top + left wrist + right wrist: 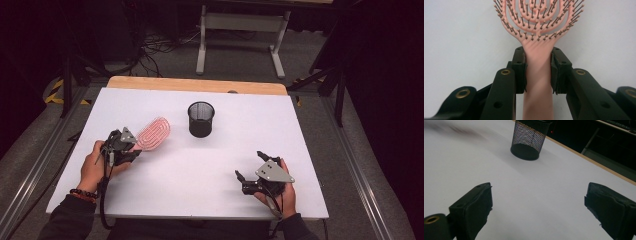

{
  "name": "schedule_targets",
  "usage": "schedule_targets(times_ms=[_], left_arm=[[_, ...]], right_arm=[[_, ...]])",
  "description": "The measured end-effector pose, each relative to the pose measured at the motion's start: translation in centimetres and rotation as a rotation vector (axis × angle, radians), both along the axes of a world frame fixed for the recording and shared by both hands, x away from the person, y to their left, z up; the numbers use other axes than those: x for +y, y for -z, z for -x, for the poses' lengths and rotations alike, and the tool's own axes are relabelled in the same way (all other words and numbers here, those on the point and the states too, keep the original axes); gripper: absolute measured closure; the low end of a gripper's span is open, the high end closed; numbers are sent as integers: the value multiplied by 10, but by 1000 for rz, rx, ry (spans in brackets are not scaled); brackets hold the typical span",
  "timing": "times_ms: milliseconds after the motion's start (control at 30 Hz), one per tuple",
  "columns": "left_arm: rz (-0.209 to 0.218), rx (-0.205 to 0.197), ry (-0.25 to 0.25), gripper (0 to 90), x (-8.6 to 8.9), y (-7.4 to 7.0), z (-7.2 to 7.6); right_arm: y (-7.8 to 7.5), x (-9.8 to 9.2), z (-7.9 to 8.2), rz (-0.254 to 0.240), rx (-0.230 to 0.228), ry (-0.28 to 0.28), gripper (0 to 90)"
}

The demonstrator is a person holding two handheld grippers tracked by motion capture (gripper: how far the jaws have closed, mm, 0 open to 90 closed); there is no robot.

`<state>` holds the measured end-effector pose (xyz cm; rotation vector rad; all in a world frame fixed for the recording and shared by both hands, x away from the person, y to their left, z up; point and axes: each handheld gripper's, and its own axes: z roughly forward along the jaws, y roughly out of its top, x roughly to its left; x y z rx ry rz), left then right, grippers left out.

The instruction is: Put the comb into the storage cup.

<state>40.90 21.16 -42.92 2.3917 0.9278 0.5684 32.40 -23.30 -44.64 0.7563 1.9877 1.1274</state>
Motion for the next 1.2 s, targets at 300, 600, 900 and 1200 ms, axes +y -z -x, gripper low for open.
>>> schedule_targets(times_ms=[300, 600, 900, 1200], left_arm=[[64, -138, 0, 694, 0, -9, 9], [145, -283, -2, 694, 0, -16, 19], [262, -398, -3, 694, -2, -20, 28], [352, -467, 46, 694, -15, -19, 37]], right_arm=[[0, 0, 0, 0, -1, 0, 80], [0, 0, 0, 5, -7, -1, 80], [-1, -1, -1, -22, -9, 10, 80], [-5, -2, -2, -84, -20, 23, 80]])
